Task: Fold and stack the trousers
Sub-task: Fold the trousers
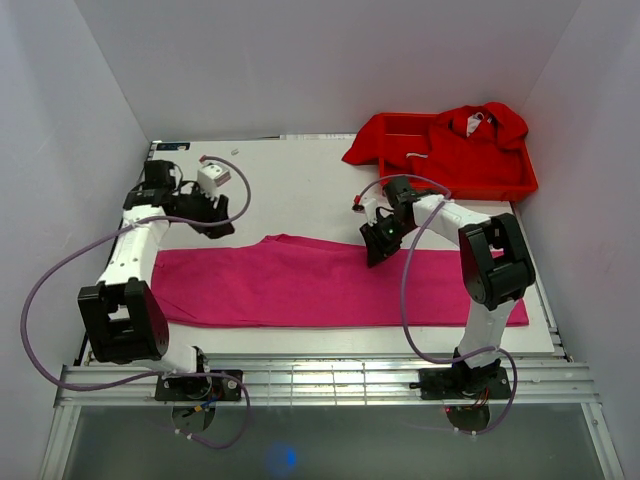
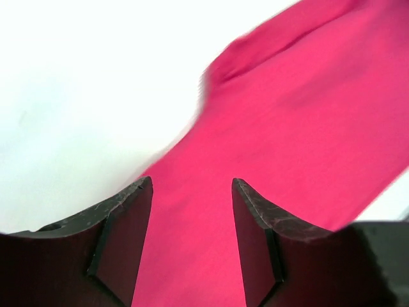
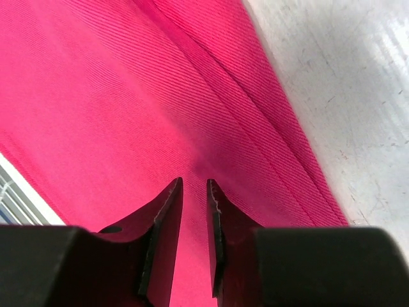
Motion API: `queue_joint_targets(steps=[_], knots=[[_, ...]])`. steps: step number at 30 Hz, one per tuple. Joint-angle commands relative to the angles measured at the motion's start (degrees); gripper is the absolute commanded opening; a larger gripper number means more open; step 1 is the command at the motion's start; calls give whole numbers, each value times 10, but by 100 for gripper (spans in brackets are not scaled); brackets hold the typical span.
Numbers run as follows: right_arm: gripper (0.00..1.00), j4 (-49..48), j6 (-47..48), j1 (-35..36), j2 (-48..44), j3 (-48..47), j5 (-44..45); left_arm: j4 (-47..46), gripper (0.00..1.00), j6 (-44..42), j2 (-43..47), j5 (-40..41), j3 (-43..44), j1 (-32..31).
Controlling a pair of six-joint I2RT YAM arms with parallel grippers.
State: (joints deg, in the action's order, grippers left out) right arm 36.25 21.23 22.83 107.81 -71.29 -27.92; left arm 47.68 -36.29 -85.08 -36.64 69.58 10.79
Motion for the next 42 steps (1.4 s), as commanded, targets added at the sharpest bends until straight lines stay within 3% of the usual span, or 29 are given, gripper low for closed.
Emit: queue_joint_targets(steps=[1,6,12,18,25,27,34,42], knots=[[28,15,0,-2,-39,-32,-28,-39,64,66,-1,-90,6,-70],[28,34,6,-1,-50,-32,-28,-98,52,135,-70,-171,-1,-161],[27,37,19,-3,-42,15,-21,-233,44,257,-144,-210,-57,-178],[26,2,14,-23,1,41,-4,-311,39,329,-253,-122,-40,-174],[27,-18,8,-38,36,8,33,-309,38,340,-359,-61,70,-150],[32,-9,-3,-49,27,-30,29,-302,39,333,-357,-51,79,-150],[67,62,-2,-162,-76,-89,38,-269,57,313,-273,-34,57,-149],[70,155,77,-394,-206,17,78,-243,63,291,-131,11,-30,-140]])
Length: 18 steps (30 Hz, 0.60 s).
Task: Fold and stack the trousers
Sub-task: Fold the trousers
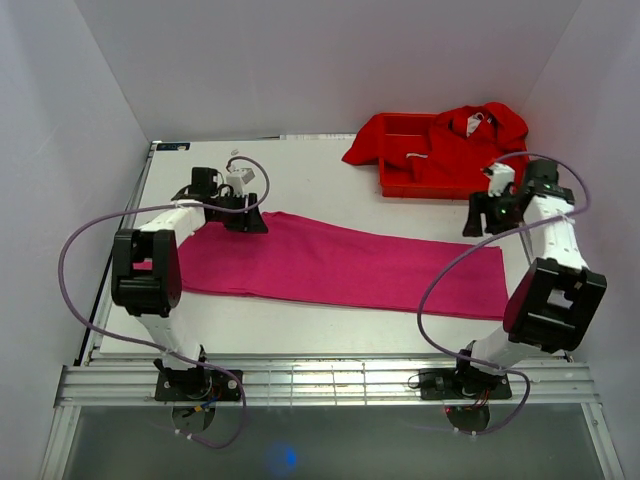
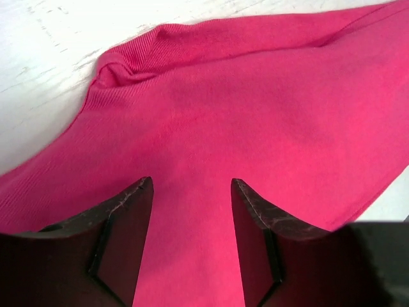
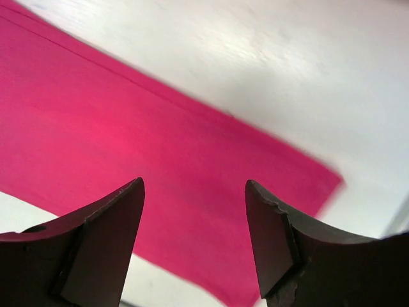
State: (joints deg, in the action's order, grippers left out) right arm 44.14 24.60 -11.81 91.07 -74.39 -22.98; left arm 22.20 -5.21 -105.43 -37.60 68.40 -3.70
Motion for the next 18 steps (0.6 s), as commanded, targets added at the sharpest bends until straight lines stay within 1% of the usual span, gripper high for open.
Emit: queue_joint_targets(steps=[1,3,4,5,7,9,10,13,18], knots=[[69,81,51,-89,-47,61,44,19,63,-27,95,17,-29,5],[67,85,63,-125,-57,92,61,31,65,-30,116,13,-37,5],[67,86,65,-160,-57,100,73,34,66,-30,126,12,-47,5],[67,84,66,-176,-57,108,79,36,67,-30,144,13,-50,5],[66,82,66,-215,-45,121,91,43,68,-31,159,25,-58,5],[64,76,60,-234,-28,125,93,45,70,-33,182,52,-67,5],[61,72,54,-248,-24,130,94,47,71,-36,188,59,-69,5],[59,38,39,-256,-12,156,103,58,72,-41,199,77,-66,9],[59,-33,23,-257,18,196,102,85,72,-42,199,82,-53,12]])
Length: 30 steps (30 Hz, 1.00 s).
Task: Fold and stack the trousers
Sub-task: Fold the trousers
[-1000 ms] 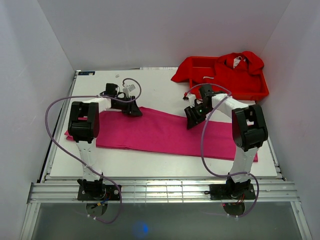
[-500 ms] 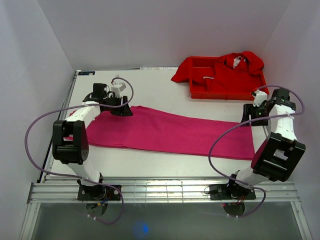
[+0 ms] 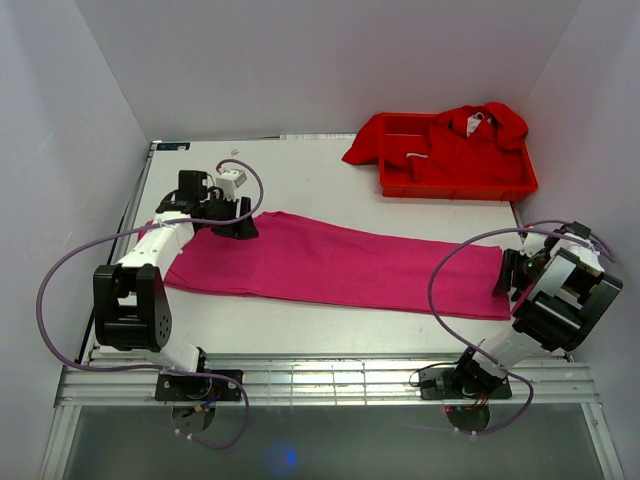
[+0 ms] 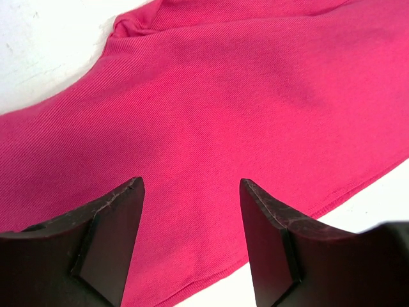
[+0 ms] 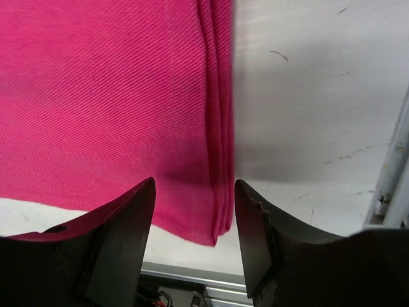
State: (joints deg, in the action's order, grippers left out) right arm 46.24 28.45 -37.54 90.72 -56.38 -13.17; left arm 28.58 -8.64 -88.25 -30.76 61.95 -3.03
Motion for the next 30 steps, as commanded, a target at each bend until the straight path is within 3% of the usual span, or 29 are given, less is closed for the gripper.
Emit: queue_joint_targets(steps=[1,7,8,9,11,12,13,17,21,24,30], knots=[[58,-65,-16,0,29,22,16,21,72,-8,33,22,11,7],[56,-122,-3,1,55,58,43,32,73,-25,62,46,3,10],[49,-119,-1,1,60,58,39,32,80,-26,67,54,1,10],[30,-114,2,1,74,53,33,33,82,-29,71,57,-3,12],[19,-100,6,1,84,49,11,34,87,-36,83,68,-9,14],[13,-96,12,1,89,45,-3,38,97,-38,87,78,-10,20],[8,-91,20,1,89,39,-18,42,98,-44,89,79,-10,23],[8,-64,53,-2,82,11,-18,69,98,-73,83,79,-11,75],[8,-46,106,-22,66,-30,23,119,98,-100,40,13,19,220],[8,-39,149,-41,63,-69,46,179,98,-152,2,-44,60,294],[8,46,131,-11,39,-130,-56,192,88,-244,-27,-55,31,319]])
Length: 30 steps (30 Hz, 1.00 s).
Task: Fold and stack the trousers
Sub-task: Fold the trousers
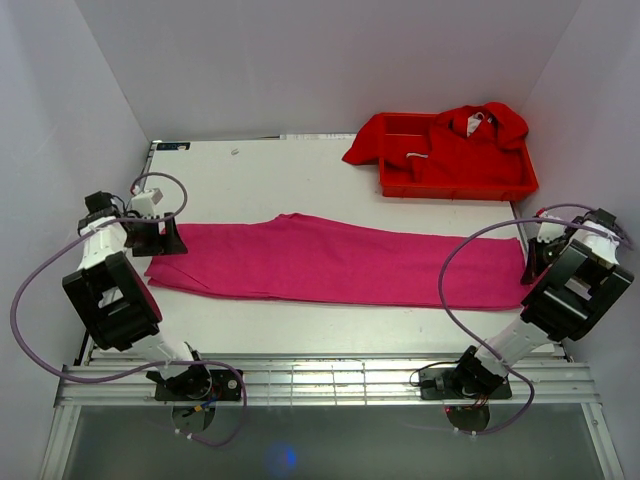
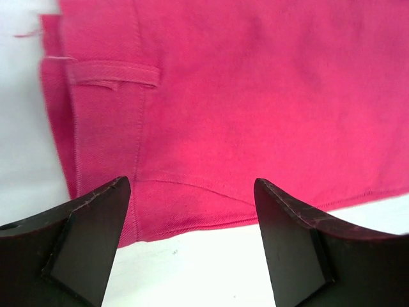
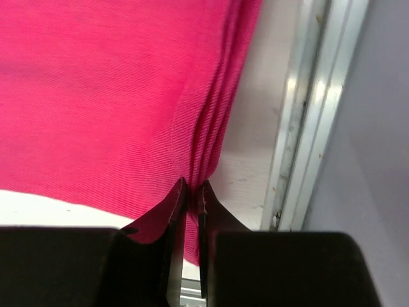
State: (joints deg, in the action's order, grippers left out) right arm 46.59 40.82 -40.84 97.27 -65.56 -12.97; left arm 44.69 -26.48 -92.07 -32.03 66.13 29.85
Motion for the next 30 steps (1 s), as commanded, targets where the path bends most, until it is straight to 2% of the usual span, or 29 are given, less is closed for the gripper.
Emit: queue_joint_targets(steps=[1,3,7,12,20,24,30], knots=[[8,50,-3,34,-37,-35,-93,24,88,-70,10,-37,-34,-9],[8,62,-35,63,-66,-23,-125,9,83,-72,-3,-21,-52,-9],[8,47,-114,183,-118,-11,-180,-14,72,-72,-30,-16,-90,-9],[8,-14,-216,327,-143,-22,-198,-43,65,-53,-28,-29,-123,-9],[8,-155,-380,492,-80,6,-248,-59,63,-36,15,-40,-150,-9],[8,-208,-422,575,-47,3,-242,-60,63,-35,32,-32,-179,-9],[8,-267,-487,645,-13,-4,-222,-66,69,-31,45,-9,-202,-8]])
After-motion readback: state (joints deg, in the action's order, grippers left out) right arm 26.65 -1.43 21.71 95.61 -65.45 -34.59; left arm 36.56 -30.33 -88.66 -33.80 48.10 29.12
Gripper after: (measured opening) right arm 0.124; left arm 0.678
